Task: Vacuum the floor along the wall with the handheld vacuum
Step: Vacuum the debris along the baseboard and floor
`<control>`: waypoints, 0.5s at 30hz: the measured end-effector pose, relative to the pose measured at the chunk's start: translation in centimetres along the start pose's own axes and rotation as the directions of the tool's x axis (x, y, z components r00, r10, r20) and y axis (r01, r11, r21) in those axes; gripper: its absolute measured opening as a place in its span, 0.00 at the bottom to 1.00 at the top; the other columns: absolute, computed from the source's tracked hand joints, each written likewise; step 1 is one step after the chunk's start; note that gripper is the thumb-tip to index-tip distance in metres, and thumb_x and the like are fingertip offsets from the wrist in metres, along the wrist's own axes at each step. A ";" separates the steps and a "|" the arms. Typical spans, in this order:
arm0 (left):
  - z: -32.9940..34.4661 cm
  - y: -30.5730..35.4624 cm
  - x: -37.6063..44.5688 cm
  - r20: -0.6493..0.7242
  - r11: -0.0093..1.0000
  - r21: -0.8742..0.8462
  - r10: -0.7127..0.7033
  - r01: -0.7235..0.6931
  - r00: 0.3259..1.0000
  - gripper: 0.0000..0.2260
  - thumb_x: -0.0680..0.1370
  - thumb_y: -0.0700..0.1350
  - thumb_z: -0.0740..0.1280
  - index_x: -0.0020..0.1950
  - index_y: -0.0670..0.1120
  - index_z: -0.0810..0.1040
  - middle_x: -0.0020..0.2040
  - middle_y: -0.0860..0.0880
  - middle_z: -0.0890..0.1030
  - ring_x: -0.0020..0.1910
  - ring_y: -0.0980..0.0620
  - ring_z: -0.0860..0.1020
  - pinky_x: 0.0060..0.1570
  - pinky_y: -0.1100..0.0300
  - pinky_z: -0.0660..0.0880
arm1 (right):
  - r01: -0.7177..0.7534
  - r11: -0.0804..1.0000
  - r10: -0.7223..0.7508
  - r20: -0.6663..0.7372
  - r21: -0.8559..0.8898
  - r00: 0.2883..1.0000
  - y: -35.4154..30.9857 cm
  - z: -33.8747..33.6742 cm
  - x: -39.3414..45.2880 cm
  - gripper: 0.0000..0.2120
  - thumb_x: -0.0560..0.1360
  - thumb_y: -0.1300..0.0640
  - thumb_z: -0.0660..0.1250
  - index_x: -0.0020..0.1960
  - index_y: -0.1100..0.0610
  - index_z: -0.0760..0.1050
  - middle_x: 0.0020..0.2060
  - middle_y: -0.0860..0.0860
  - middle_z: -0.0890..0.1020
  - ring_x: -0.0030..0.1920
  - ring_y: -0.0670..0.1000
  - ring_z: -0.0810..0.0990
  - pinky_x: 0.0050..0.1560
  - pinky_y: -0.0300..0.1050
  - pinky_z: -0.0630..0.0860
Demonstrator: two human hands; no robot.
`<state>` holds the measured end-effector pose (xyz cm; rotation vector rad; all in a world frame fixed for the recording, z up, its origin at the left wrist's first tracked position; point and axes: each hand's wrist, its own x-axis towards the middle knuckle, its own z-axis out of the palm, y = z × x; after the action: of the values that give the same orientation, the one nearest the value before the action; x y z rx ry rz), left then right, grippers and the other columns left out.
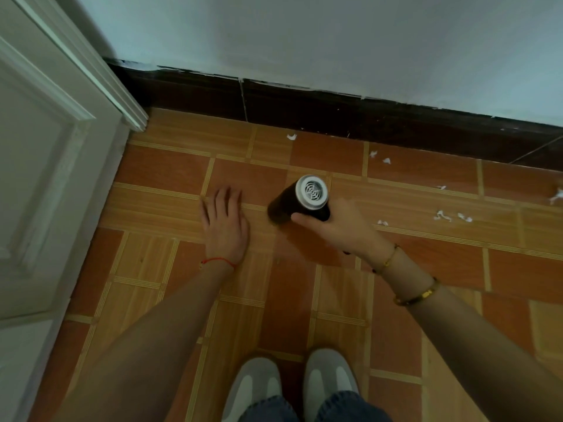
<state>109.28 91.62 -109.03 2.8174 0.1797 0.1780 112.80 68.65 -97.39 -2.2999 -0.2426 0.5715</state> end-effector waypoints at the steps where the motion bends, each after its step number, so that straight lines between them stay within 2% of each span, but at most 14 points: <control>1: 0.0 0.0 0.0 0.001 1.000 0.006 0.000 0.000 1.000 0.21 0.80 0.44 0.57 0.74 0.44 0.67 0.72 0.41 0.69 0.73 0.41 0.64 0.74 0.36 0.57 | 0.008 1.000 -0.009 0.050 0.012 0.999 -0.1 0.2 -0.2 0.21 0.75 0.42 0.69 0.62 0.53 0.76 0.35 0.37 0.75 0.31 0.35 0.75 0.33 0.28 0.67; 3: 0.0 -0.1 0.0 0.003 1.000 0.018 0.003 -0.003 1.000 0.21 0.81 0.44 0.57 0.74 0.44 0.66 0.73 0.41 0.69 0.73 0.41 0.64 0.74 0.37 0.57 | 0.028 1.000 -0.028 0.080 0.003 0.996 -0.2 0.5 -0.4 0.22 0.75 0.42 0.69 0.63 0.53 0.75 0.37 0.36 0.75 0.32 0.34 0.76 0.34 0.29 0.67; 5: 0.0 -0.1 0.0 -0.001 1.000 0.013 0.005 -0.005 1.000 0.21 0.81 0.45 0.57 0.74 0.44 0.66 0.73 0.41 0.68 0.74 0.41 0.64 0.75 0.37 0.56 | 0.030 0.999 -0.030 0.028 -0.021 0.999 -0.3 0.5 -0.4 0.22 0.75 0.40 0.68 0.61 0.54 0.76 0.40 0.40 0.78 0.39 0.39 0.78 0.38 0.31 0.70; 8: 0.1 0.0 0.0 -0.018 1.000 -0.002 -0.001 0.001 1.000 0.21 0.80 0.44 0.58 0.74 0.45 0.67 0.72 0.41 0.69 0.73 0.41 0.64 0.75 0.37 0.56 | 0.012 0.997 -0.016 -0.059 -0.070 0.998 0.0 0.4 -0.1 0.24 0.74 0.38 0.67 0.60 0.55 0.77 0.46 0.48 0.83 0.48 0.48 0.81 0.47 0.43 0.78; 10: 0.0 0.2 0.0 -0.023 1.000 -0.005 -0.009 0.009 1.000 0.20 0.80 0.44 0.57 0.73 0.44 0.68 0.72 0.41 0.69 0.73 0.41 0.64 0.75 0.36 0.56 | 0.013 0.999 -0.013 -0.014 -0.047 1.000 0.1 0.1 -0.1 0.24 0.74 0.38 0.68 0.60 0.55 0.76 0.44 0.47 0.83 0.46 0.47 0.81 0.45 0.41 0.77; 12: -0.1 0.6 0.3 -0.038 0.999 -0.017 -0.039 0.038 0.999 0.20 0.79 0.45 0.56 0.70 0.44 0.70 0.71 0.42 0.70 0.72 0.41 0.65 0.74 0.36 0.56 | 0.008 1.000 -0.006 0.074 -0.024 0.997 0.0 0.0 -0.1 0.21 0.74 0.39 0.68 0.58 0.53 0.75 0.37 0.41 0.78 0.37 0.41 0.78 0.38 0.35 0.71; 15: -0.1 1.2 1.2 -0.052 0.994 -0.033 -0.102 0.101 0.993 0.19 0.78 0.45 0.54 0.66 0.44 0.72 0.68 0.42 0.71 0.70 0.41 0.67 0.74 0.35 0.56 | -0.030 1.000 0.030 0.034 0.002 0.999 0.4 0.1 0.0 0.19 0.74 0.38 0.67 0.55 0.52 0.75 0.33 0.42 0.77 0.32 0.41 0.75 0.36 0.38 0.70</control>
<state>110.55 90.69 -108.39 2.7674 0.3288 0.2309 112.73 68.46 -97.69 -2.2961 -0.2233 0.6264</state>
